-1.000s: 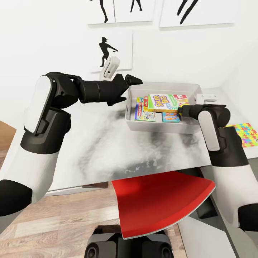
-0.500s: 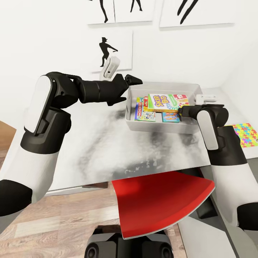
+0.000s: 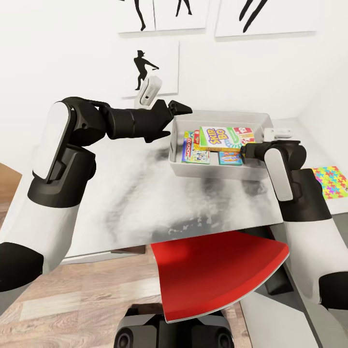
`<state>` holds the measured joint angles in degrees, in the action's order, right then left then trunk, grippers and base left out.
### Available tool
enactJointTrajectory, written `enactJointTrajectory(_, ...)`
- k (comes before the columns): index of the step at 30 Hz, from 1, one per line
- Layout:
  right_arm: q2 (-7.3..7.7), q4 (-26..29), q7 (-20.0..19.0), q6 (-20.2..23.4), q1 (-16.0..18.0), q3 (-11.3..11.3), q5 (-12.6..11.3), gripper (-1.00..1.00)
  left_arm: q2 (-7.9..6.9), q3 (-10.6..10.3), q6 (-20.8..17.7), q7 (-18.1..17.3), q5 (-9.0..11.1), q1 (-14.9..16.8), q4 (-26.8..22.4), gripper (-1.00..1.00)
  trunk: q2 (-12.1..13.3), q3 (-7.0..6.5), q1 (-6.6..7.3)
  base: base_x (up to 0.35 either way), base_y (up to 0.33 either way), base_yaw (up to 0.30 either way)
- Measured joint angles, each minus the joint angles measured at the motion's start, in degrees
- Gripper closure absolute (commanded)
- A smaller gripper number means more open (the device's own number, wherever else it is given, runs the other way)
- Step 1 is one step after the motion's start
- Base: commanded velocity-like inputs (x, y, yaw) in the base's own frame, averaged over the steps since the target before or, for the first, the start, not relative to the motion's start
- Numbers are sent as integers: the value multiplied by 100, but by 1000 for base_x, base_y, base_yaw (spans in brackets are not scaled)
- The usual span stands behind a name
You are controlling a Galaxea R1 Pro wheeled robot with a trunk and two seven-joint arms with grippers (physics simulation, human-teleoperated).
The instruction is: Put all the toys in the child's room - the three board games (two on the bed and one on the table), the two jigsaw puzzles on the table, and the tennis ball on the table - inside the toy box on the table in the child's room.
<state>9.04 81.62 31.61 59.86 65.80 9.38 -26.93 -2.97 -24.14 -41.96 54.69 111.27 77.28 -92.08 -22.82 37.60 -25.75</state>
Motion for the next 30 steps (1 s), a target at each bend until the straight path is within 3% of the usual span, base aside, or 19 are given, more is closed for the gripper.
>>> enactJointTrajectory(3, -2, -13, 5, 0, 17, -1, 0, 100, 0, 0, 0, 0, -1, 0, 0, -100, 0, 0, 0, 0, 0, 0)
enactJointTrajectory(4, -1, -16, 6, 0, 22, -1, 0, -100, 0, 0, 0, 0, -2, 0, 0, -100, 0, 0, 0, 0, 0, 0)
enactJointTrajectory(30, 3, -27, 31, -2, 54, 0, -8, -100, 0, -2, 0, 9, 1, 0, 0, -100, 0, 0, 0, 0, 0, 0)
